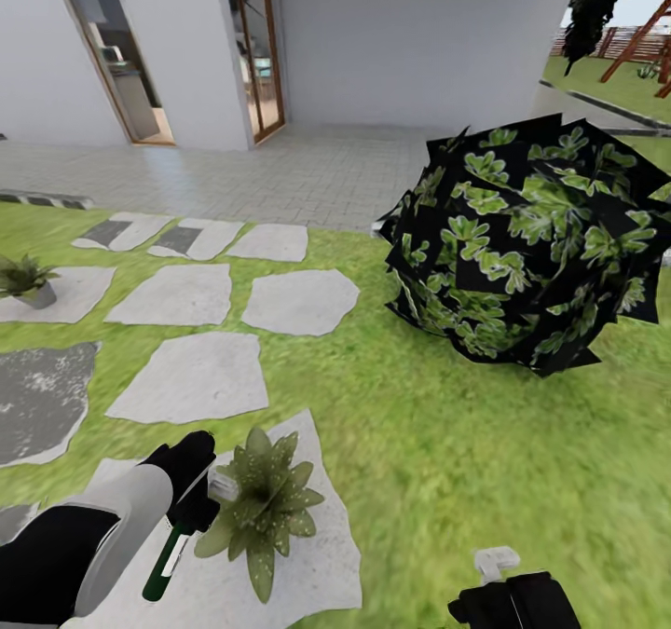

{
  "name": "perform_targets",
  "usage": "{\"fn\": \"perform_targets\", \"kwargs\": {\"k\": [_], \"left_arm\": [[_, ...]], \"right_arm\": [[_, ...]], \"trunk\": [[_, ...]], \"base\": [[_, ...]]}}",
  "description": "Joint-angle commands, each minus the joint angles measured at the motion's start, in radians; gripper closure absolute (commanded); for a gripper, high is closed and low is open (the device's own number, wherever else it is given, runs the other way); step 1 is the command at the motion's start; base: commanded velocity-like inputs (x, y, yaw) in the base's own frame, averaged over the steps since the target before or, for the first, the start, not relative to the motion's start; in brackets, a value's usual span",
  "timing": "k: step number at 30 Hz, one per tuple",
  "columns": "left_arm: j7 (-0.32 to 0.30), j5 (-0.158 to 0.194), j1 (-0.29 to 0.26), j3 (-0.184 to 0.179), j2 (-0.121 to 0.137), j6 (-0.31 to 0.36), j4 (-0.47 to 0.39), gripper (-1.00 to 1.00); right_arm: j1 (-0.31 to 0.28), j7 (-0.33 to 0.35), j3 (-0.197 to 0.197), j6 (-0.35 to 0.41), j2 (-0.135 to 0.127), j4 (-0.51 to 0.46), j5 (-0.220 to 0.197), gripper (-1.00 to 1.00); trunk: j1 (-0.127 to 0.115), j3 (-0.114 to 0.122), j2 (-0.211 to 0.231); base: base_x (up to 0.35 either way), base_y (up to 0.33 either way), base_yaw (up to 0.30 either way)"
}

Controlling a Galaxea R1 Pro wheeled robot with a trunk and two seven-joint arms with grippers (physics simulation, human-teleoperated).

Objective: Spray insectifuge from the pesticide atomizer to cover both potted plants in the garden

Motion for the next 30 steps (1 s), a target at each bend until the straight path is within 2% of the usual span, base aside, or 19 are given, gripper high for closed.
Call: {"fn": "perform_targets", "kwargs": {"k": [1, 6, 10, 16, 30], "left_arm": [[-0.010, -0.004, 0.001, -0.008, 0.001, 0.003, -0.002, 1.00], [-0.010, -0.003, 0.006, -0.005, 0.001, 0.003, -0.002, 1.00], [-0.009, -0.003, 0.007, -0.005, 0.004, 0.003, -0.002, 1.00], [-0.010, -0.003, 0.008, -0.002, 0.005, 0.003, -0.002, 1.00], [-0.010, -0.003, 0.013, -0.003, 0.004, 0.003, -0.002, 1.00]], "right_arm": [[-0.001, 0.010, -0.003, 0.002, 0.001, -0.001, 0.011, -1.00], [-0.001, 0.011, -0.004, 0.002, 0.001, 0.000, 0.011, -1.00], [-0.001, 0.011, -0.003, 0.002, 0.001, 0.000, 0.010, -1.00], [-0.001, 0.011, -0.004, 0.002, 0.001, 0.000, 0.009, -1.00], [-0.001, 0.011, -0.004, 0.002, 0.002, 0.000, 0.009, -1.00]], "trunk": [[0.000, -0.001, 0.000], [0.000, -0.001, 0.000], [0.000, -0.001, 0.000], [0.000, -0.001, 0.000], [0.000, -0.001, 0.000]], "base": [[0.000, 0.000, -0.300], [0.000, 0.000, -0.277], [-0.024, 0.056, -0.043], [-0.129, 0.264, -0.037], [-0.093, 0.307, -0.288]]}}
